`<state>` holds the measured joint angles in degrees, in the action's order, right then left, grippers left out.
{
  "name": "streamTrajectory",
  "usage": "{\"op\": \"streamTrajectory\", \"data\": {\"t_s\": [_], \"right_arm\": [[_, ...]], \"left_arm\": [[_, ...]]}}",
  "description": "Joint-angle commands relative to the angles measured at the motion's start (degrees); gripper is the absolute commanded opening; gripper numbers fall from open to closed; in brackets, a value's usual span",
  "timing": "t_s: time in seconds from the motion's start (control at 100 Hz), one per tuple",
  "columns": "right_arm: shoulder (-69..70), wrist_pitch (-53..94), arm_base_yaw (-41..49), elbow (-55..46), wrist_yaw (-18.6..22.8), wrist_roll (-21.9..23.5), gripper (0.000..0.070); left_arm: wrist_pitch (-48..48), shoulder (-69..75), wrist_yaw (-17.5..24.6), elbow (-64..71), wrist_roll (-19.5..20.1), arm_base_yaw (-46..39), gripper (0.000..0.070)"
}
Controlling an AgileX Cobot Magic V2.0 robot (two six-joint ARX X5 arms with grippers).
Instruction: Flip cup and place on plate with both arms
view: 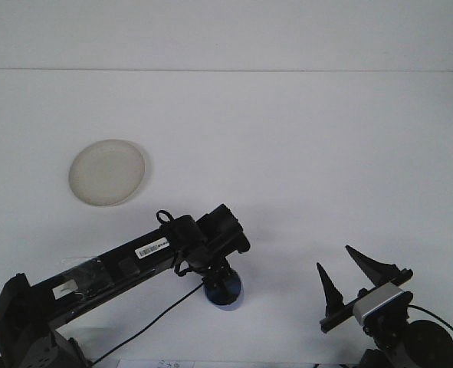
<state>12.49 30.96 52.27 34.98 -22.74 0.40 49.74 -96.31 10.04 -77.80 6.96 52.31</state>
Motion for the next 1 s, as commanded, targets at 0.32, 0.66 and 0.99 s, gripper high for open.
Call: {"op": "streamTrajectory", "data": {"t_s": [0.32, 0.66, 0.99], "right_arm": [[-0.1, -0.5, 0.5, -0.1, -0.3, -0.2, 0.044], [-0.1, -0.4, 0.5, -0.1, -0.3, -0.2, 0.044], [-0.1, 0.0, 0.5, -0.1, -0.2, -0.1, 0.044]], "left_arm": [[2.8, 5.6, -0.7, -3.1, 1.0, -2.5, 0.0005], [9.2, 12.4, -11.7, -13.1, 1.2, -24.2, 0.0004], [6.3, 7.0, -12.0, -16.3, 0.3, -46.6, 0.0005]]}}
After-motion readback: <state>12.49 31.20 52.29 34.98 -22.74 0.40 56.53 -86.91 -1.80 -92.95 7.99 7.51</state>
